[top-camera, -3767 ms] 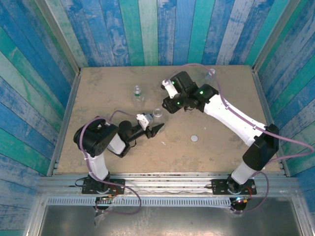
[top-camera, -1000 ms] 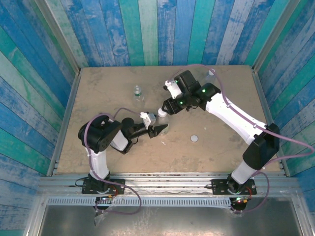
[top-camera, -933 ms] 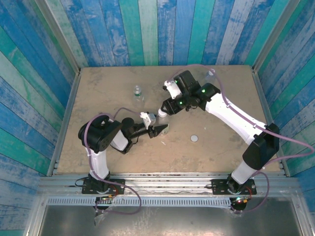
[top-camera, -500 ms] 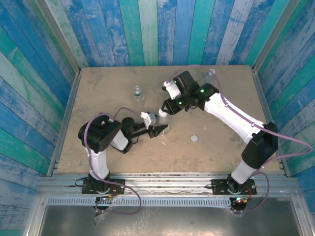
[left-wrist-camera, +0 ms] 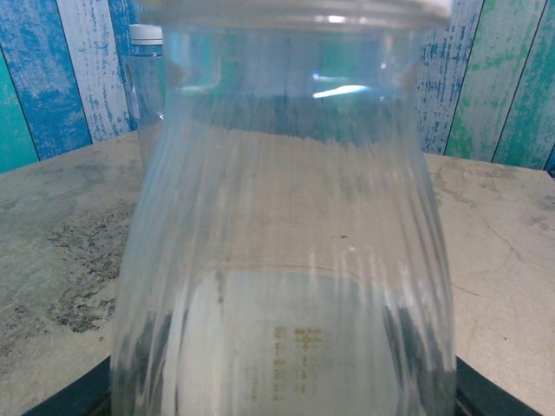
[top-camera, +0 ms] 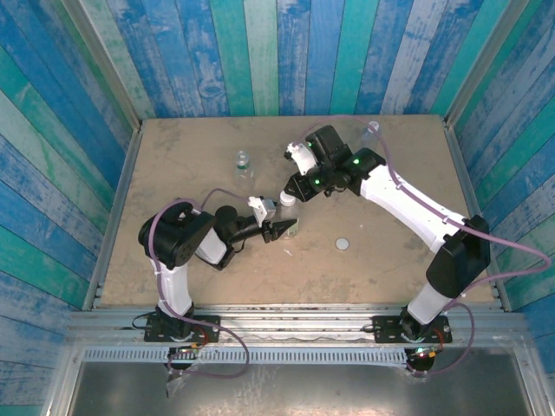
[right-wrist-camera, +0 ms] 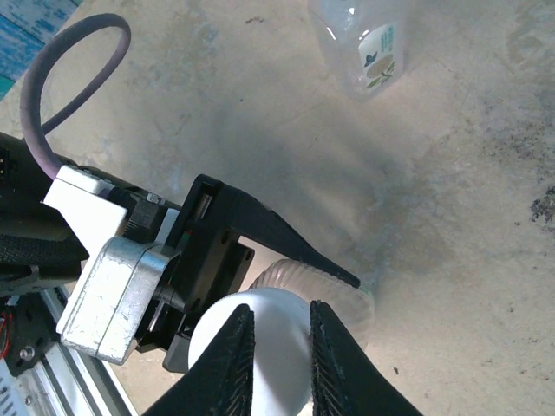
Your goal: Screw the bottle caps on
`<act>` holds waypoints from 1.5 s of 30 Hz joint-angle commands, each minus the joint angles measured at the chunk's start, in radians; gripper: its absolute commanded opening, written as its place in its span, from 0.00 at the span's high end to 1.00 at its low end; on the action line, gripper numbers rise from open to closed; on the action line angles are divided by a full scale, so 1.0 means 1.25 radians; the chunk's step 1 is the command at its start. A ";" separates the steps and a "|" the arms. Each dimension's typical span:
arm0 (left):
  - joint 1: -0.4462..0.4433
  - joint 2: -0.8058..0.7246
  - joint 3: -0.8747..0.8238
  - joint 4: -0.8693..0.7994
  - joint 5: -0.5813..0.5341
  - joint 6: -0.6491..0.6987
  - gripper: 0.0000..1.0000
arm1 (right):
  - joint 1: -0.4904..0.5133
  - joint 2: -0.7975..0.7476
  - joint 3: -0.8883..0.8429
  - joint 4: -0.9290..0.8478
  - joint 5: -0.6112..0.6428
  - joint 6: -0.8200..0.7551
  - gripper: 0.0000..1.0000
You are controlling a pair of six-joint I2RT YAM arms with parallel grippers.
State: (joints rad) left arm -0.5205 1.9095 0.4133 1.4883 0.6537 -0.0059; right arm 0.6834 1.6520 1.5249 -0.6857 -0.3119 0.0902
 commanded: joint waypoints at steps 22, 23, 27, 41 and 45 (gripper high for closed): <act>-0.003 0.017 0.011 -0.120 -0.009 0.021 0.43 | -0.019 -0.082 -0.056 -0.040 -0.045 0.073 0.71; -0.003 0.017 0.011 -0.119 -0.006 0.022 0.43 | -0.025 -0.075 -0.052 -0.033 -0.048 0.073 0.69; -0.003 0.025 0.011 -0.110 0.000 0.018 0.43 | -0.037 -0.035 -0.030 -0.018 -0.058 0.064 0.67; -0.003 0.040 0.004 -0.051 -0.004 -0.012 0.45 | -0.054 -0.104 -0.180 0.032 -0.243 0.085 0.79; -0.003 0.012 -0.008 -0.077 -0.014 -0.006 0.44 | -0.057 -0.135 -0.206 0.053 -0.260 0.077 0.76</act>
State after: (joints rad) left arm -0.5217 1.9121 0.4286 1.4658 0.6521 -0.0032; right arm 0.6083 1.5078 1.2827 -0.6216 -0.5678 0.1867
